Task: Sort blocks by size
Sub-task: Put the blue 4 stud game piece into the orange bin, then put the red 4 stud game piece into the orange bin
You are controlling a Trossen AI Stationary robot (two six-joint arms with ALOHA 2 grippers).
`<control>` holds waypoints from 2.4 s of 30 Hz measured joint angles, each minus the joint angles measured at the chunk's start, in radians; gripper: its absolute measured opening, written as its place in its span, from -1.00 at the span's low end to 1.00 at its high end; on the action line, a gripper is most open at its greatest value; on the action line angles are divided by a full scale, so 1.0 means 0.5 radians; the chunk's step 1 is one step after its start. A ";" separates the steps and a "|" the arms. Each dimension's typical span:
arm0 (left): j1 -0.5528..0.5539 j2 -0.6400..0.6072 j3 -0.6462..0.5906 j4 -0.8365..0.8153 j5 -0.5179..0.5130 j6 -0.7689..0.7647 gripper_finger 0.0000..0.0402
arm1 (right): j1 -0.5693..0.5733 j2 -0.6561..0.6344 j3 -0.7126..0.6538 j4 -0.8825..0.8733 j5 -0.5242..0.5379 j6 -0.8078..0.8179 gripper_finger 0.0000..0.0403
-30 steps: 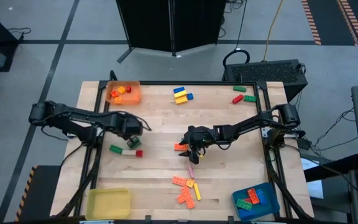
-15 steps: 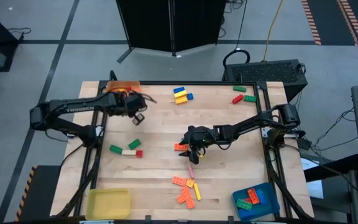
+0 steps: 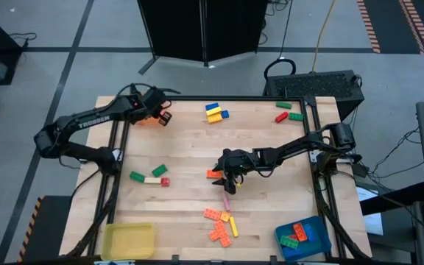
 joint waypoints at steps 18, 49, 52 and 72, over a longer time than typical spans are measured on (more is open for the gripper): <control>0.292 0.000 0.000 0.011 0.022 0.111 -0.60 | 0.000 0.000 0.000 -0.001 0.000 0.000 0.33; 0.313 0.208 -0.002 -0.062 0.117 0.164 -0.26 | 0.000 -0.001 0.000 -0.020 0.000 0.000 0.33; 0.313 0.208 -0.002 -0.063 0.117 0.165 -0.14 | 0.000 -0.001 0.000 -0.031 -0.001 0.000 0.33; -0.130 -0.214 -0.002 -0.331 0.756 0.396 -0.11 | 0.021 -0.138 0.000 -0.110 0.169 -0.148 0.33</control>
